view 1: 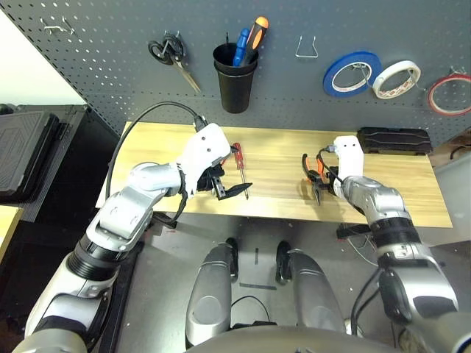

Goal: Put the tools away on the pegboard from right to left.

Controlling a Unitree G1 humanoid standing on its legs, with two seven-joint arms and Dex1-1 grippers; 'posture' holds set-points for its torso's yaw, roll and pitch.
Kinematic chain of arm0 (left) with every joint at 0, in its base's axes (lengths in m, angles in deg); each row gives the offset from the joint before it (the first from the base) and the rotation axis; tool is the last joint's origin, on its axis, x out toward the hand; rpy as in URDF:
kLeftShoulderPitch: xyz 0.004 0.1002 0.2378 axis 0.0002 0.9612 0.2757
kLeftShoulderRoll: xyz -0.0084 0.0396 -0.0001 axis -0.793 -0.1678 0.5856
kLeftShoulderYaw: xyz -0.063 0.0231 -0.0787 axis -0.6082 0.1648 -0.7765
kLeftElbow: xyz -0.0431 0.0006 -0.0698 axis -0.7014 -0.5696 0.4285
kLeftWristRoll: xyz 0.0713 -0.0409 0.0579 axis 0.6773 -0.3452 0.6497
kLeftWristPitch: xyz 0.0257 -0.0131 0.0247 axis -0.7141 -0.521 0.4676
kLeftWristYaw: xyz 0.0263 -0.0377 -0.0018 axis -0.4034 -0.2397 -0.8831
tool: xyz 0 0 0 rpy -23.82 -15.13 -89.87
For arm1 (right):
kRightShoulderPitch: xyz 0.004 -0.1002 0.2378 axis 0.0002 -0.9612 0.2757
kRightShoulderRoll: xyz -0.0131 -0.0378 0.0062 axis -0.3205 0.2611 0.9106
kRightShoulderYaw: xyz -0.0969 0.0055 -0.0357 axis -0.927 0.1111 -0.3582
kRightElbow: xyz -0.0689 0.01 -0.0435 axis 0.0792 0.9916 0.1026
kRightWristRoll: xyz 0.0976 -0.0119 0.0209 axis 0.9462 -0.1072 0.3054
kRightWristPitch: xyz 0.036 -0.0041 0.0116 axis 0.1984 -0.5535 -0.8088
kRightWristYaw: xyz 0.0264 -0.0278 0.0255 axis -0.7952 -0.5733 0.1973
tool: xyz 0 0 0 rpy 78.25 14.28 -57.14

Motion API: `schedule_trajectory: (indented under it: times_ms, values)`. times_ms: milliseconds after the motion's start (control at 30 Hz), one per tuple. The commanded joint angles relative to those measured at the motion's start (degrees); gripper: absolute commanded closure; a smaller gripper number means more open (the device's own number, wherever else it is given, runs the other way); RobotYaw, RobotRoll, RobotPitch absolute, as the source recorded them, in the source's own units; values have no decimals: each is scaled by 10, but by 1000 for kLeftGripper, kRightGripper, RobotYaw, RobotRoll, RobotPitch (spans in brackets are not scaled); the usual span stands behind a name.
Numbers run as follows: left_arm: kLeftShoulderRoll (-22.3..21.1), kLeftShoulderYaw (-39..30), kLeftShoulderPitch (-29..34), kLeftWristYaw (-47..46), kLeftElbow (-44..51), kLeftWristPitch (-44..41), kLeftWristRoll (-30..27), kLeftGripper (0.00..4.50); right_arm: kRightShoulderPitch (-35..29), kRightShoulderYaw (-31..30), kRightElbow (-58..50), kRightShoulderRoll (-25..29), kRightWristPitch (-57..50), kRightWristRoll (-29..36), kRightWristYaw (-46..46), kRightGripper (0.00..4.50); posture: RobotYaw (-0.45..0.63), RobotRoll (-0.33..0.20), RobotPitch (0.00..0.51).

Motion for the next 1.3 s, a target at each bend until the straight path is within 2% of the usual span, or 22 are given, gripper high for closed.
schedule_trajectory:
  times_ms: [33,333,433,600,800,900,1033,1133,1300]
  values:
    - [1,19,-6,9,-17,-13,18,0,25,5,81,-6,10,-7,-16,28,220,0,290]
    - [10,28,-25,15,-54,-29,41,0,111,4,254,-21,67,-20,-39,28,234,0,308]
    - [13,29,-30,16,-59,-31,46,0,123,8,281,-24,82,-22,-46,626,237,0,310]
    - [16,27,-28,15,-56,-35,48,0,125,10,297,-22,98,-24,-54,2380,238,0,310]
    - [17,20,-20,15,-50,-25,45,0,114,-8,285,-13,128,-43,-40,2406,237,0,304]
    - [19,6,-10,19,-36,-7,31,0,101,-29,255,-4,155,-60,-16,2406,234,0,299]
    - [24,-27,11,24,-16,34,7,0,63,-51,157,13,179,-70,27,2406,229,0,291]
    - [42,-63,25,26,2,75,-26,0,7,-60,42,31,193,-71,52,2406,225,0,284]
    - [63,-98,27,24,39,82,-71,0,-93,-58,-132,54,215,-70,65,2406,224,0,271]
